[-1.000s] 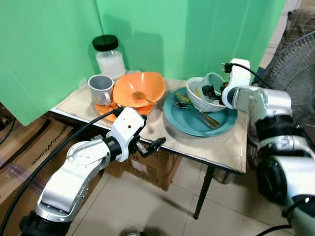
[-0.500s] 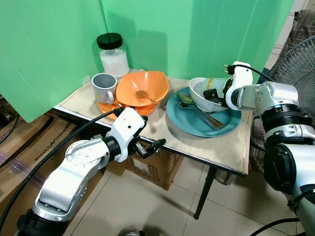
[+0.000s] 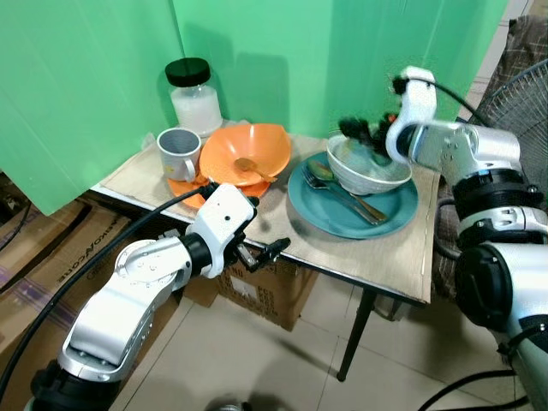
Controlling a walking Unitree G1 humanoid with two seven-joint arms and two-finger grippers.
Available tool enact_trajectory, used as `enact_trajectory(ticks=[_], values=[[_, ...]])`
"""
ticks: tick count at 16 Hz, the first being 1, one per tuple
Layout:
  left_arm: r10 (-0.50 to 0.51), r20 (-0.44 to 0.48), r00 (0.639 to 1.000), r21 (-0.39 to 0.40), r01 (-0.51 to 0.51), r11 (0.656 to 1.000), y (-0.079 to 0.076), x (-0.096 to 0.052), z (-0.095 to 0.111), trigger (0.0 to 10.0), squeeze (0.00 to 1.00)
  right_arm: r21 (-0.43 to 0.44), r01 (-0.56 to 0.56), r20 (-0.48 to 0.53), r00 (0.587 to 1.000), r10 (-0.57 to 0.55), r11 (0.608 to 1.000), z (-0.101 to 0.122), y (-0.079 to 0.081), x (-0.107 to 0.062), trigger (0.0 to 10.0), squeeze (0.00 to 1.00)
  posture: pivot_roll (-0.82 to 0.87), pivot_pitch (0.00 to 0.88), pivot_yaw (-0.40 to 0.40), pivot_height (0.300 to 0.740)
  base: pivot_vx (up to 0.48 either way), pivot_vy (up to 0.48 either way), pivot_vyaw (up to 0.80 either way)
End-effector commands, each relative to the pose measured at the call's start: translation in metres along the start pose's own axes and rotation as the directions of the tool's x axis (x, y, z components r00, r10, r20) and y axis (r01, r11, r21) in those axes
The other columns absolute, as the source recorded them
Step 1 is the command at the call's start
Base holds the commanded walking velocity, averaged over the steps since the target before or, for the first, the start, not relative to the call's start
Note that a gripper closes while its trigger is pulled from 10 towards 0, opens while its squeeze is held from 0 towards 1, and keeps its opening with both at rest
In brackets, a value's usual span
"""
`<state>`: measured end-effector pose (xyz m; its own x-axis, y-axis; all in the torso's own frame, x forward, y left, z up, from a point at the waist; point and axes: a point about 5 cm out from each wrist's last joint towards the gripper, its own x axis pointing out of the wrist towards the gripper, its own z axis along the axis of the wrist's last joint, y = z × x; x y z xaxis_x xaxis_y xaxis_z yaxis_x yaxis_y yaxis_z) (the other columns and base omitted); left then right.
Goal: Setting the table
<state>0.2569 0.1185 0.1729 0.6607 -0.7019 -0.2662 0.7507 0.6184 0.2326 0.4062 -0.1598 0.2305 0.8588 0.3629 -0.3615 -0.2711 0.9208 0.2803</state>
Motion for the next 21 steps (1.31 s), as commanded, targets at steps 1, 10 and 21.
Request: enact_trajectory(ticks=[1, 10, 21], values=[[0.008, -0.001, 1.0, 0.02, -0.008, 1.0, 0.002, 0.001, 0.001, 10.0, 0.0, -0.033, -0.091, 0.023, 0.995, 0.092, 0.995, 0.01, 0.015, 0.0, 10.0, 0.0, 0.13, 0.0, 0.073, 0.74, 0.0, 0.0, 0.0], [0.008, -0.002, 1.0, 0.046, -0.007, 0.999, 0.0, 0.004, 0.0, 10.0, 0.0, -0.139, 0.142, -0.026, 0.989, -0.147, 0.98, 0.009, -0.017, -0.011, 10.0, 0.0, 0.12, 0.0, 0.075, 0.74, 0.0, 0.0, 0.0], [-0.032, 0.001, 0.999, 0.034, 0.032, 0.999, -0.003, 0.006, -0.001, 10.0, 0.0, -0.036, 0.184, -0.107, 0.977, -0.187, 0.982, -0.03, -0.028, 0.0, 0.0, 0.0, 0.11, 0.0, 0.077, 0.74, 0.0, 0.0, 0.0]])
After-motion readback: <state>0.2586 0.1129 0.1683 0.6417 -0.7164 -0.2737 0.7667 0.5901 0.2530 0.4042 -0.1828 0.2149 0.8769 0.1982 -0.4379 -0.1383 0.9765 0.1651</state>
